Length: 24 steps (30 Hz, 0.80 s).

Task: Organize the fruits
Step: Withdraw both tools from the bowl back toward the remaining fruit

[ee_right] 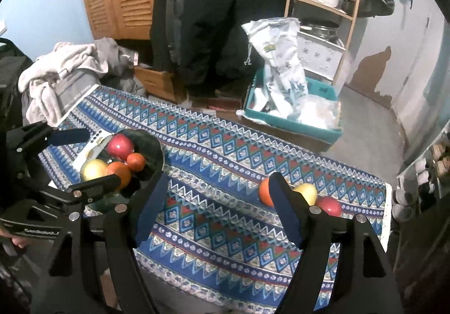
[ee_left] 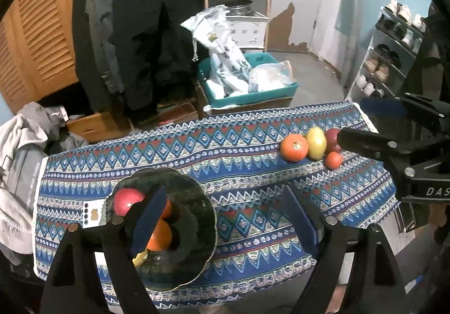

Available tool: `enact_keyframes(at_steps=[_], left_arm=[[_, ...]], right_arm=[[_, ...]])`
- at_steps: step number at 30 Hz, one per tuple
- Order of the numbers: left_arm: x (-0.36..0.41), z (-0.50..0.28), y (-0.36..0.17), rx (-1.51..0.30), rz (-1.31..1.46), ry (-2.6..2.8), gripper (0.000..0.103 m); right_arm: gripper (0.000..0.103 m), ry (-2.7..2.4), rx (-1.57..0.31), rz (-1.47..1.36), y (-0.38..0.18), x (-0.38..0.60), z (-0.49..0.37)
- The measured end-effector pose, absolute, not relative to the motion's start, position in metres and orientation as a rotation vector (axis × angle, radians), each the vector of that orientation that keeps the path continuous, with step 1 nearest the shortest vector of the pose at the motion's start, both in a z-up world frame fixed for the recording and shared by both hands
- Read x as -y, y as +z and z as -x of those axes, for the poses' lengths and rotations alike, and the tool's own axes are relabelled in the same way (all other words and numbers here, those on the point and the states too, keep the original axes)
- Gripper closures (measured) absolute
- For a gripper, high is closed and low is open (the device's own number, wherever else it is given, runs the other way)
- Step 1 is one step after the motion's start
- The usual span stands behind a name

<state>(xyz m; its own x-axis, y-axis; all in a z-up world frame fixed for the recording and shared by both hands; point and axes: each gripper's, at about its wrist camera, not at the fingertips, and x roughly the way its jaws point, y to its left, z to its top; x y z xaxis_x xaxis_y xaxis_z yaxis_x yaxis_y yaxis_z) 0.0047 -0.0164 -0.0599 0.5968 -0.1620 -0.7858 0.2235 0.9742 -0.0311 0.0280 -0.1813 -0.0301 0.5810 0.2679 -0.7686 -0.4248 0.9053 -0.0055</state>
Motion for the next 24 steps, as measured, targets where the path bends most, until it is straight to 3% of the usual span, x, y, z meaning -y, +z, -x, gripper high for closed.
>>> enact_keyframes(at_steps=[24], left_arm=[[0.090,-0.007,-0.057,-0.929,-0.138,-0.356,0.018]], right_arm=[[0.021,0.259,-0.855,0.123,-0.023,0.284,-0.024]])
